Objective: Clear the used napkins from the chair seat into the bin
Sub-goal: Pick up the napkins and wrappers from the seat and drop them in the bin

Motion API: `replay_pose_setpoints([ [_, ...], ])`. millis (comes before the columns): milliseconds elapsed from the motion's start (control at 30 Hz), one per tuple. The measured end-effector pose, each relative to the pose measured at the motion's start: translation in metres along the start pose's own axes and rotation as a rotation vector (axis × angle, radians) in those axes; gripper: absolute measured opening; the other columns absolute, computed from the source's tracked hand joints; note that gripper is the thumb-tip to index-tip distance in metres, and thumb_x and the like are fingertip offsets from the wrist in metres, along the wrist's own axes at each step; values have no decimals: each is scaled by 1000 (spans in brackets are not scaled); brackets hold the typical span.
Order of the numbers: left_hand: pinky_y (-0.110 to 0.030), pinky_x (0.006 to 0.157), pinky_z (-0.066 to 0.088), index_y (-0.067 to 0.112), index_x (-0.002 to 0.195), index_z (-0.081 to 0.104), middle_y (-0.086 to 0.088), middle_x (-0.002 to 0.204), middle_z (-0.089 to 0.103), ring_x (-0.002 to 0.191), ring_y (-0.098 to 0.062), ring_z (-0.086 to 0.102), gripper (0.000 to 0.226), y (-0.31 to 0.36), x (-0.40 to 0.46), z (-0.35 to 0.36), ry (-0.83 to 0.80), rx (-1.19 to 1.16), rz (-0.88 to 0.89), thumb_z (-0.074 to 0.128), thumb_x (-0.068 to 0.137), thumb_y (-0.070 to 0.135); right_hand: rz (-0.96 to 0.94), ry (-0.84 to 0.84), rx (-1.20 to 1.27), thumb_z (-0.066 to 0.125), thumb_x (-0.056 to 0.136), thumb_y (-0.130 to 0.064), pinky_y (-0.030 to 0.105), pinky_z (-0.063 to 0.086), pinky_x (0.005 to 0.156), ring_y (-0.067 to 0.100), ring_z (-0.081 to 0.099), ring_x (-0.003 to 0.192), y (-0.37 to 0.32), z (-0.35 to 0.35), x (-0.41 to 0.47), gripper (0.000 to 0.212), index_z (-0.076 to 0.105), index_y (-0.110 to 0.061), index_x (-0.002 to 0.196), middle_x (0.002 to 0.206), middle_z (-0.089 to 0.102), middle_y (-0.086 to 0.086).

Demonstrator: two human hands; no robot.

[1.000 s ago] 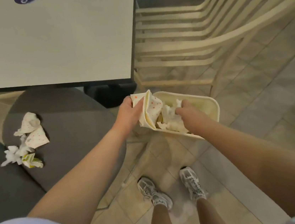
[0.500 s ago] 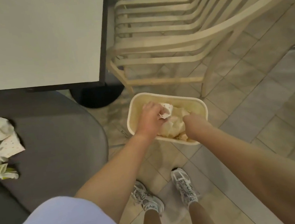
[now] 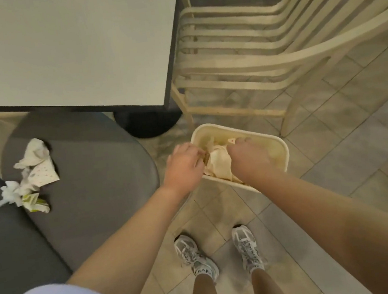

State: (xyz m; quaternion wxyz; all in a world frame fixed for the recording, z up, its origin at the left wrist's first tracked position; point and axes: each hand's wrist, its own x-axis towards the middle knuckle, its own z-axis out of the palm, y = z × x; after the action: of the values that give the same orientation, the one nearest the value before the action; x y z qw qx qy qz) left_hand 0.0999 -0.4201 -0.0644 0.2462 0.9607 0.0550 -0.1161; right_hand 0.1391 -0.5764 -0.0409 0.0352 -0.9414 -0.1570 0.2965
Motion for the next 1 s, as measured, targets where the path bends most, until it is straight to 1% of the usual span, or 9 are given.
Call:
replay_pose_setpoints([
  [100, -32, 92, 32, 20, 110, 62, 3, 117, 57, 114, -17, 45, 24, -26, -15, -20, 34, 12, -60, 51, 89, 23, -96, -10, -29, 45, 88, -7, 42, 45, 92, 30, 41, 125, -32, -10, 3, 39, 50, -13, 126, 128, 47, 12],
  [200, -29, 87, 28, 20, 110, 62, 3, 120, 56, 115, -18, 44, 25, -56, -29, -44, 77, 23, -128, 51, 88, 22, -207, 5, -52, 45, 89, -7, 44, 45, 92, 32, 40, 124, -73, -20, 8, 39, 49, -11, 127, 128, 47, 14],
  [367, -34, 87, 35, 17, 109, 63, -3, 115, 58, 111, -24, 47, 24, -117, -54, -85, 155, 20, -216, 54, 87, 20, -326, 27, -38, 42, 92, -11, 43, 43, 94, 31, 41, 124, -155, -29, 18, 36, 47, -11, 127, 130, 46, 13],
  [433, -33, 87, 35, 18, 108, 64, -2, 115, 58, 111, -24, 48, 24, -147, -66, -102, 184, 9, -265, 55, 86, 20, -353, 35, -36, 44, 92, -12, 42, 45, 91, 31, 41, 123, -195, -28, 23, 34, 46, -11, 126, 128, 47, 12],
  [533, -34, 88, 36, 18, 107, 64, -3, 114, 59, 112, -25, 48, 23, -197, -85, -129, 226, -11, -338, 56, 85, 19, -398, 30, -61, 45, 88, -6, 42, 46, 88, 32, 40, 123, -258, -25, 31, 35, 46, -9, 123, 127, 46, 13],
  [667, -40, 95, 40, 15, 108, 63, -4, 113, 58, 113, -27, 48, 25, -258, -110, -160, 265, -58, -396, 57, 84, 21, -457, 8, -88, 45, 86, -5, 42, 45, 90, 32, 39, 124, -331, -19, 40, 35, 46, -9, 122, 127, 46, 13],
  [733, -38, 96, 38, 13, 111, 62, -4, 115, 56, 114, -25, 46, 28, -289, -121, -175, 283, -56, -431, 58, 85, 21, -486, 11, -98, 45, 86, -5, 42, 45, 89, 32, 39, 124, -368, -15, 47, 37, 45, -9, 123, 126, 46, 13],
  [833, -32, 92, 33, 16, 116, 58, -2, 120, 52, 119, -21, 41, 32, -328, -129, -191, 283, -45, -510, 58, 85, 22, -523, 17, -99, 44, 88, -5, 41, 45, 87, 31, 40, 123, -412, -10, 57, 38, 43, -10, 126, 127, 45, 13],
  [1000, -38, 92, 34, 25, 125, 50, 1, 126, 43, 123, -21, 33, 49, -378, -130, -201, 170, -45, -612, 61, 78, 24, -582, 11, -119, 45, 91, -9, 40, 46, 88, 30, 40, 124, -469, 2, 77, 36, 42, -10, 128, 128, 45, 13],
])
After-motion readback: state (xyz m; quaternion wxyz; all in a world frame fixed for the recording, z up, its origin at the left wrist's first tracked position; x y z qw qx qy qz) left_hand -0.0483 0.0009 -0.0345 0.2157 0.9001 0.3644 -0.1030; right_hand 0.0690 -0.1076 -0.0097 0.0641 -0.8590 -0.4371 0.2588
